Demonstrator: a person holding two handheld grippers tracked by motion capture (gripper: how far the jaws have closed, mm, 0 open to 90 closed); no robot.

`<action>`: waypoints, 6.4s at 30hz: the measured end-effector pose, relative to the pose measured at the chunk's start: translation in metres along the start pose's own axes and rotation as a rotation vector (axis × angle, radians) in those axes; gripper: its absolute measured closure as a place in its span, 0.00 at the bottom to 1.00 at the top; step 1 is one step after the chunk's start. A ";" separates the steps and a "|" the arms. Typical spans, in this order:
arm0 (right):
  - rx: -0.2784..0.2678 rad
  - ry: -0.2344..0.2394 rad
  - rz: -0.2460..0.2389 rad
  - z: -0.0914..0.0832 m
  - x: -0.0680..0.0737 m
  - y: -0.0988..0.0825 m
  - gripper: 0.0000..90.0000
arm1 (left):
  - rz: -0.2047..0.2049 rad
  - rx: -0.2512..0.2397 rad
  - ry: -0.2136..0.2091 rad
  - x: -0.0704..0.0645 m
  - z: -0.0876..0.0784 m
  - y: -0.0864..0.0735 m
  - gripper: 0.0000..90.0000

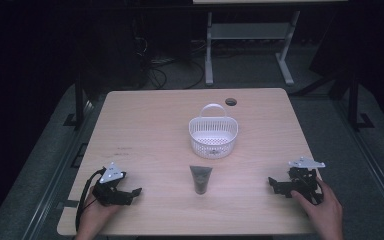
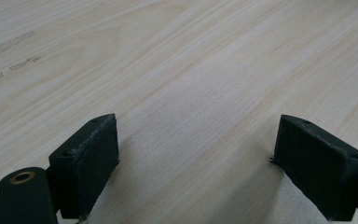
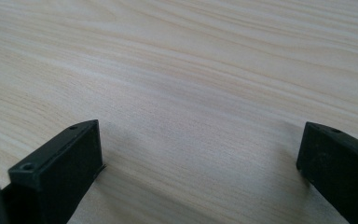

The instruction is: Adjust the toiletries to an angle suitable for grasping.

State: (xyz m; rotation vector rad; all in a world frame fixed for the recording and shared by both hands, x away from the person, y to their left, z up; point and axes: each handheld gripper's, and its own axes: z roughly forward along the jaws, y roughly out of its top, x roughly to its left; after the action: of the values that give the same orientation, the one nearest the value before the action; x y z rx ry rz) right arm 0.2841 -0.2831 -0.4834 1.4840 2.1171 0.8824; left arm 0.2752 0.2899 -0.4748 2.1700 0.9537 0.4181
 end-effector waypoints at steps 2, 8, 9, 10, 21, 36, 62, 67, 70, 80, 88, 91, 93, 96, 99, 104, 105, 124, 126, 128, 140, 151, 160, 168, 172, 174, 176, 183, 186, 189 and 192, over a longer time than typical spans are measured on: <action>0.000 0.000 0.000 0.000 0.000 0.000 0.00 | 0.000 0.000 0.000 0.000 0.000 0.000 0.14; 0.000 0.000 0.000 0.000 0.000 0.000 0.00 | 0.000 0.000 0.000 0.000 0.000 0.000 0.14; 0.000 0.000 0.000 0.000 0.000 0.000 0.00 | 0.001 -0.001 0.000 0.000 0.000 0.000 0.14; 0.000 0.000 0.000 0.000 0.000 0.000 0.00 | 0.000 -0.003 0.000 0.000 0.000 0.000 0.15; 0.000 0.000 0.000 0.000 0.000 0.000 0.00 | -0.021 0.000 -0.024 -0.003 -0.004 0.004 0.28; 0.000 0.000 0.000 0.000 0.000 0.000 0.00 | -0.020 -0.025 -0.083 -0.009 -0.019 0.016 0.65; 0.000 0.000 0.000 0.000 0.000 0.000 0.00 | 0.023 -0.018 -0.179 -0.025 -0.034 0.048 1.00; 0.000 0.000 0.000 0.000 0.000 0.000 0.00 | 0.029 -0.022 -0.195 -0.030 -0.036 0.055 1.00; 0.000 0.000 0.000 0.000 0.000 0.000 0.00 | 0.040 -0.024 -0.204 -0.033 -0.036 0.060 1.00; 0.000 0.000 0.000 0.000 0.000 0.000 0.00 | 0.062 -0.034 -0.228 -0.042 -0.037 0.074 1.00; -0.001 0.000 0.000 0.000 0.000 0.000 0.00 | 0.076 -0.046 -0.246 -0.048 -0.038 0.084 1.00; -0.002 0.000 0.001 0.000 0.000 0.000 0.00 | 0.084 -0.049 -0.251 -0.051 -0.038 0.088 1.00; -0.002 0.000 0.000 0.000 0.000 0.000 0.00 | 0.085 -0.055 -0.255 -0.053 -0.038 0.090 1.00; -0.002 0.000 0.001 0.000 0.000 0.000 0.00 | 0.092 -0.057 -0.263 -0.055 -0.038 0.094 1.00; -0.002 0.001 0.003 0.000 0.000 0.000 0.00 | 0.093 -0.063 -0.270 -0.057 -0.037 0.097 1.00; -0.001 0.001 0.000 0.000 0.000 0.000 0.00 | 0.109 -0.066 -0.281 -0.062 -0.037 0.105 1.00; -0.001 0.001 -0.001 0.000 0.000 0.000 0.00 | 0.113 -0.068 -0.285 -0.062 -0.037 0.106 1.00; -0.001 0.001 -0.001 0.000 0.000 0.000 0.00 | 0.151 -0.091 -0.327 -0.079 -0.033 0.129 1.00; -0.001 0.001 -0.001 0.000 0.000 0.000 0.00 | 0.153 -0.098 -0.331 -0.080 -0.033 0.133 1.00; -0.001 0.001 -0.001 0.000 0.000 0.000 0.00 | 0.158 -0.101 -0.333 -0.082 -0.033 0.136 1.00; -0.001 0.001 -0.001 0.000 0.000 0.000 0.00 | 0.182 -0.112 -0.357 -0.091 -0.026 0.149 1.00; -0.001 0.001 -0.001 0.000 0.000 0.000 0.00 | 0.194 -0.100 -0.372 -0.097 -0.013 0.156 1.00; -0.001 0.001 -0.001 0.000 0.000 0.000 0.00 | 0.193 -0.091 -0.374 -0.098 -0.004 0.159 1.00; -0.001 0.001 -0.001 0.000 0.000 0.000 0.00 | 0.190 -0.094 -0.374 -0.095 -0.001 0.162 1.00; -0.002 0.001 -0.001 0.000 0.000 0.000 0.00 | 0.188 -0.095 -0.373 -0.094 0.001 0.164 1.00; -0.001 0.001 -0.001 0.000 0.000 0.000 0.00 | 0.189 -0.093 -0.372 -0.093 0.002 0.165 1.00; -0.001 0.001 -0.001 0.000 0.000 0.000 0.00 | 0.187 -0.094 -0.372 -0.092 0.003 0.166 1.00; -0.001 0.001 -0.001 0.000 0.000 0.000 0.00 | 0.187 -0.089 -0.365 -0.088 0.009 0.168 1.00; -0.001 0.001 -0.001 0.000 0.000 0.000 0.00 | 0.186 -0.089 -0.364 -0.086 0.012 0.170 1.00; -0.001 0.002 -0.001 0.000 0.000 0.000 0.00 | 0.183 -0.089 -0.364 -0.085 0.014 0.171 1.00; -0.001 0.001 -0.002 0.000 0.000 0.000 0.00 | 0.181 -0.089 -0.365 -0.084 0.016 0.173 1.00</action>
State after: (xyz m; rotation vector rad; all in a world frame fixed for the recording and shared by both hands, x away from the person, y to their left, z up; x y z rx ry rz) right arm 0.2841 -0.2832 -0.4834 1.4811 2.1183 0.8841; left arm 0.3146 0.1394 -0.3615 2.1593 0.5316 0.1361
